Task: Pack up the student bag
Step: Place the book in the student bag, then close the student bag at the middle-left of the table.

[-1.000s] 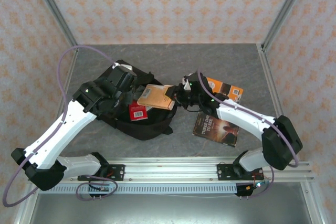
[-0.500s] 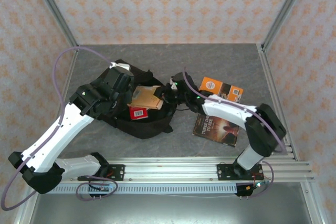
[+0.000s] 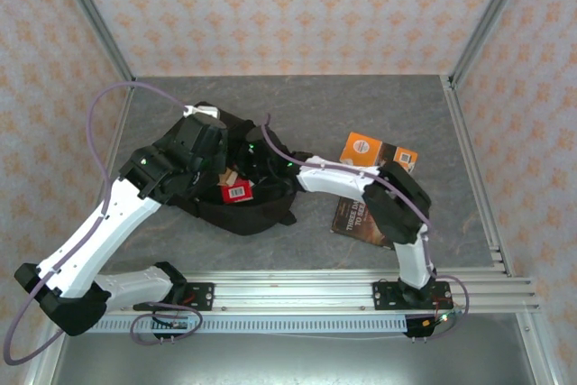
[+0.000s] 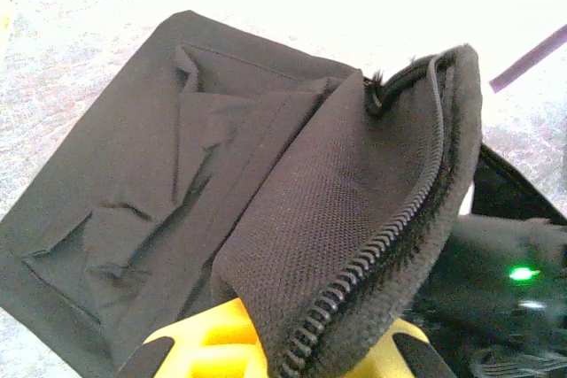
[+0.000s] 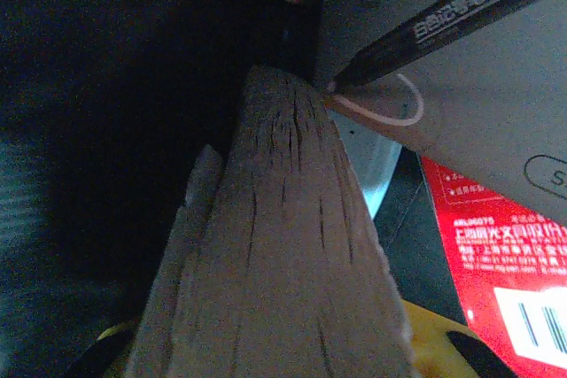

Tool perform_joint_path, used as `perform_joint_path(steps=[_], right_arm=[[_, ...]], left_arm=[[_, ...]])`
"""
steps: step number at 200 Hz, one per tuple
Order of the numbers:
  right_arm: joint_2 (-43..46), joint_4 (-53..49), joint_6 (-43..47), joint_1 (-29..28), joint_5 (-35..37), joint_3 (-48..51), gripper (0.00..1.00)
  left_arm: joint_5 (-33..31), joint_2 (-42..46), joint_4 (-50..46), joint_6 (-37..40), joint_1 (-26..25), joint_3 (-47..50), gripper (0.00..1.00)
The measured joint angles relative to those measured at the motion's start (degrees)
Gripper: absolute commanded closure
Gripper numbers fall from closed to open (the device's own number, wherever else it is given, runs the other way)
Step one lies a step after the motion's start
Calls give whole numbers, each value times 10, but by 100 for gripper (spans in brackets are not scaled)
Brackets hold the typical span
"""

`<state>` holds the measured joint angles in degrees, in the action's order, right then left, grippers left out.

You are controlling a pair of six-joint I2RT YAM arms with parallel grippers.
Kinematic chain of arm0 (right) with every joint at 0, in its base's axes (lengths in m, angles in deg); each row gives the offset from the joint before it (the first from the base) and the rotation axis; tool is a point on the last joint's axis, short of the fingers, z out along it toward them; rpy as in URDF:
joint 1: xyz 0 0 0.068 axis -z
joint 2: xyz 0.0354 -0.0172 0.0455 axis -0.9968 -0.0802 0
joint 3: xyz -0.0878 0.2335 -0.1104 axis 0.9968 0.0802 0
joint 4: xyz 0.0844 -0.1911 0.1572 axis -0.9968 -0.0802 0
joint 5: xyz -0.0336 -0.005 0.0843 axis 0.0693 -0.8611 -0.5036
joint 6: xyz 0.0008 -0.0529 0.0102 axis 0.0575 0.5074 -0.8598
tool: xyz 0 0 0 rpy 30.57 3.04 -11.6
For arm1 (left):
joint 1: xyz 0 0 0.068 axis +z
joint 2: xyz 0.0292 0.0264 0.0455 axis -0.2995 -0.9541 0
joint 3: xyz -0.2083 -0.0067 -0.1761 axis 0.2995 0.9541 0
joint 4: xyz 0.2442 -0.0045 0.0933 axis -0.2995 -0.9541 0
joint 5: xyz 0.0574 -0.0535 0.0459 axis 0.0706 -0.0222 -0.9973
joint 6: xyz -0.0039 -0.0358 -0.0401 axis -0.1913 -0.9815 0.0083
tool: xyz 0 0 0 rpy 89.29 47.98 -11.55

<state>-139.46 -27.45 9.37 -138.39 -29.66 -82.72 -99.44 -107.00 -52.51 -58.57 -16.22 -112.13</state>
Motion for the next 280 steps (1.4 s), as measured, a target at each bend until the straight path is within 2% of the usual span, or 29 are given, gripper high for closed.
perform_joint_path(steps=[19, 36, 62, 81, 108, 151, 176, 199, 213, 230, 248, 280], right_arm=[[-54, 1, -6, -7, 10, -50, 56], [-96, -6, 1, -10, 12, -96, 38], [-114, -53, 40, -10, 29, -119, 20], [-90, -77, 80, -10, 62, -90, 10], [-21, -116, 136, -10, 102, -36, 6], [77, -150, 209, -10, 158, 1, 10], [130, -205, 241, -10, 231, 20, 15], [193, -266, 267, -5, 309, 59, 14], [239, -296, 276, 6, 347, 95, 12], [300, -321, 280, 41, 368, 152, 11], [373, -341, 276, 112, 380, 228, 9], [457, -373, 260, 246, 391, 334, 4]], left_arm=[[3, 0, 12, -4, 14, 1, 100], [7, 0, 29, -10, 31, 10, 100], [30, 3, 53, -21, 66, 29, 100], [42, 10, 64, -25, 83, 43, 100], [50, 23, 73, -28, 91, 59, 100], [50, 38, 81, -30, 94, 82, 100], [63, 40, 90, -30, 94, 94, 100], [99, 28, 105, -34, 94, 108, 100], [120, 11, 116, -38, 92, 123, 93], [132, -10, 122, -47, 76, 139, 76], [138, -32, 124, -49, 39, 141, 61], [138, -53, 126, -48, -26, 117, 44]])
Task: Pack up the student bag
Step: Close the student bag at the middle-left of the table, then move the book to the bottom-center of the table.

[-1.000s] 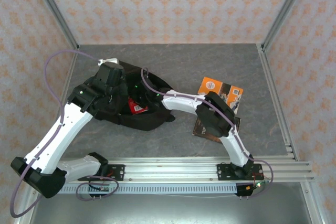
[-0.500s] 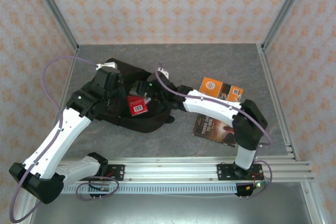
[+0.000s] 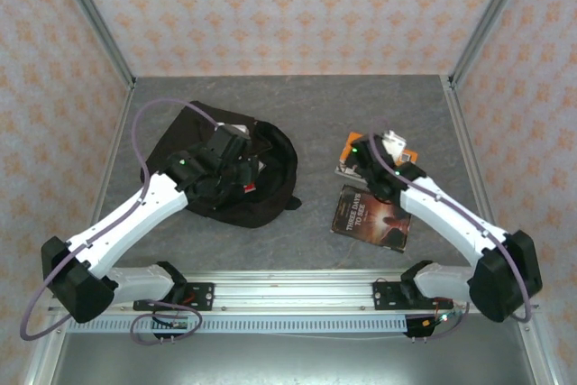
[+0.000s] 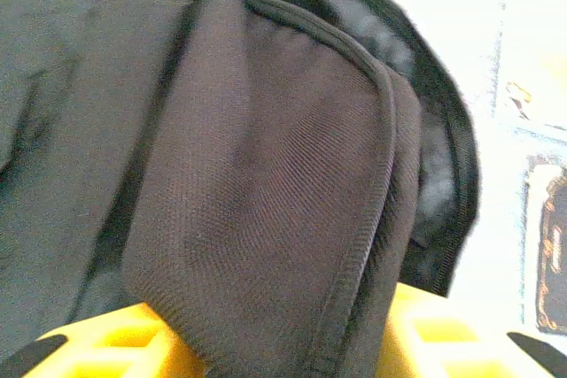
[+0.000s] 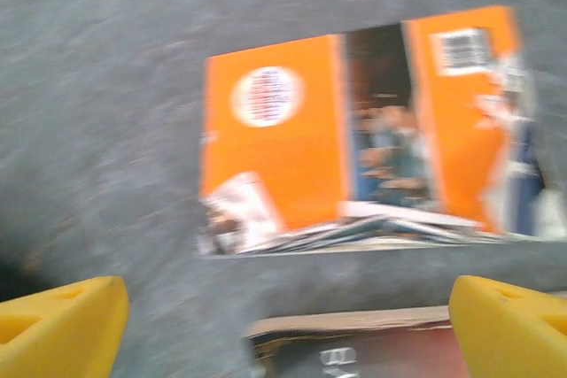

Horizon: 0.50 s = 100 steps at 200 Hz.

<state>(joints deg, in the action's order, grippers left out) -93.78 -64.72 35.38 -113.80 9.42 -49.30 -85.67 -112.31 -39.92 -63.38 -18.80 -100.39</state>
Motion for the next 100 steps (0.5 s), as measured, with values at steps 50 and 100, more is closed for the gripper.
perform_joint_path(steps=[50, 100], right_arm=[[21, 19, -28, 191, -43, 96, 3], [-63, 71, -33, 259, -125, 92, 3]], left_arm=[[-17, -26, 10, 1, -89, -69, 36], [58, -96, 84, 0, -195, -51, 33]])
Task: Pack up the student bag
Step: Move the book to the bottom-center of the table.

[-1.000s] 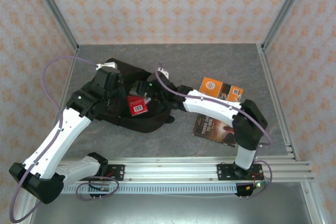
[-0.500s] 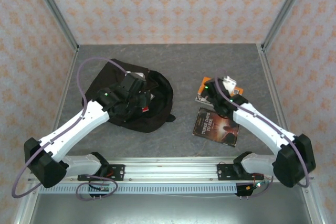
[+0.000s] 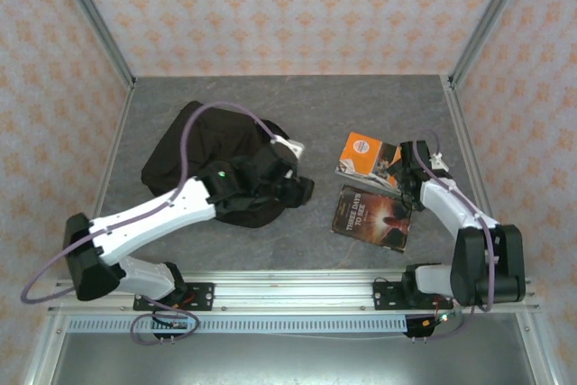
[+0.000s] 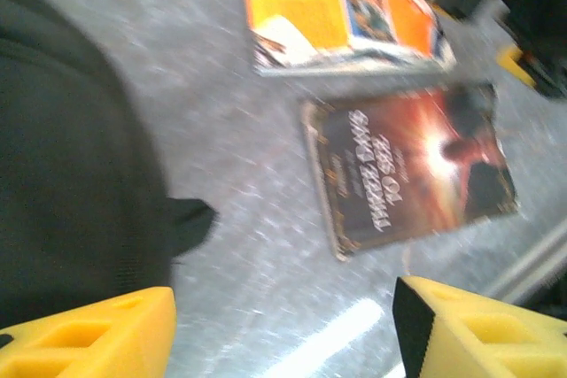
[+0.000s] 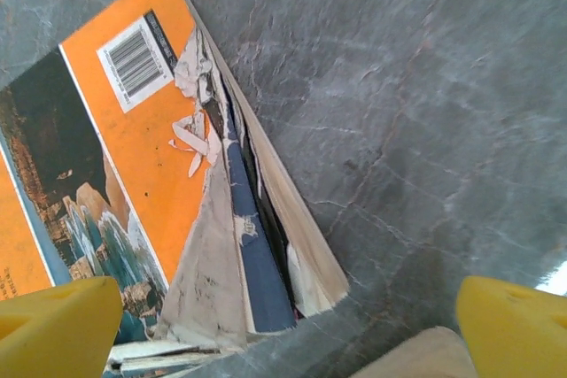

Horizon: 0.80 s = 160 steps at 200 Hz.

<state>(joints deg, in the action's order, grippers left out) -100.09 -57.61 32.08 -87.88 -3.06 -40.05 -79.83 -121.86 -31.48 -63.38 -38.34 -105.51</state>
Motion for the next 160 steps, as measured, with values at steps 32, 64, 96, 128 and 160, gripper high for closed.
perform_joint_path(steps=[32, 64, 96, 128, 160], right_arm=[[-56, 25, 0, 16, -54, -10, 4], [-63, 46, 0, 16, -103, -7, 4], [-53, 61, -3, 16, -139, 3, 4], [-41, 69, -6, 16, -164, 20, 5], [-25, 74, -4, 16, -181, 32, 5]], left_arm=[[71, -94, 50, 1, -51, 10, 40], [139, -168, 99, -10, -59, 27, 42], [175, -234, 123, -14, -66, 22, 43], [194, -294, 123, -10, -69, -4, 44], [196, -323, 111, -7, -68, -27, 45]])
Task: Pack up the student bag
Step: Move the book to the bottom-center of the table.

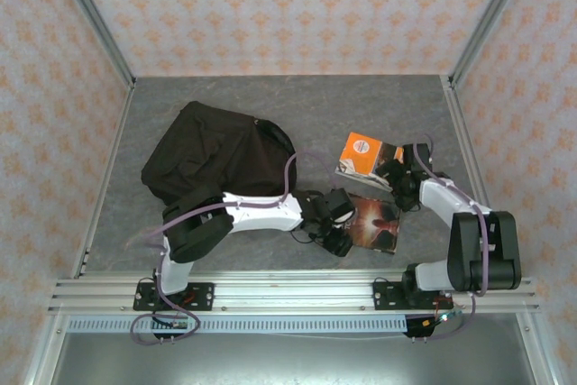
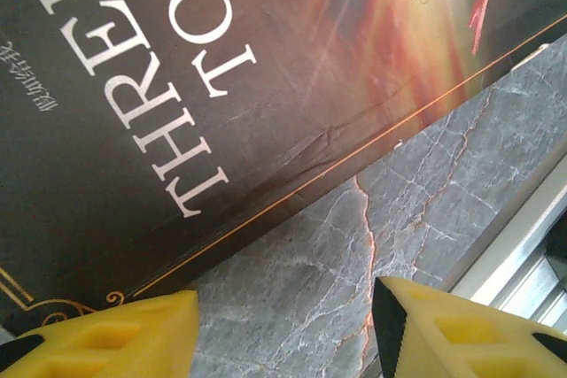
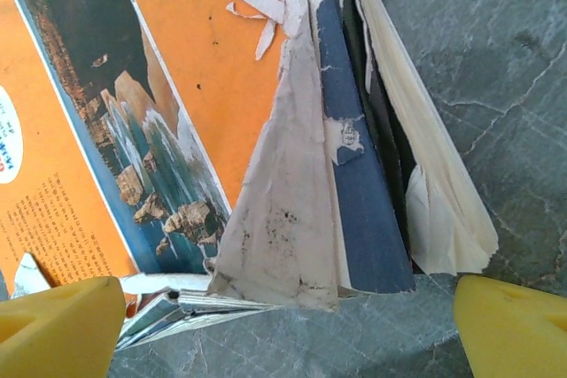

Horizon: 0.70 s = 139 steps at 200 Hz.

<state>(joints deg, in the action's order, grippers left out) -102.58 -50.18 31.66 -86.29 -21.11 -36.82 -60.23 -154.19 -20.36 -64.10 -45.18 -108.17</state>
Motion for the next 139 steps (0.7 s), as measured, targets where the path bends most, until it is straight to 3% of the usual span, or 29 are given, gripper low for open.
perform_joint_path(steps=[33, 67, 97, 139], right_arm=[[22, 4, 5, 0, -11, 11, 6], [34, 12, 7, -11, -31, 24, 9], [34, 14, 2, -47, -65, 36, 9], [60, 7, 0, -104, -115, 58, 13]], left_arm=[[-7, -5, -4, -5, 13, -7, 48], [-64, -10, -22, -7, 64, -22, 47], [-110, -24, -38, -7, 111, -38, 47], [-125, -24, -47, -7, 144, -41, 46]])
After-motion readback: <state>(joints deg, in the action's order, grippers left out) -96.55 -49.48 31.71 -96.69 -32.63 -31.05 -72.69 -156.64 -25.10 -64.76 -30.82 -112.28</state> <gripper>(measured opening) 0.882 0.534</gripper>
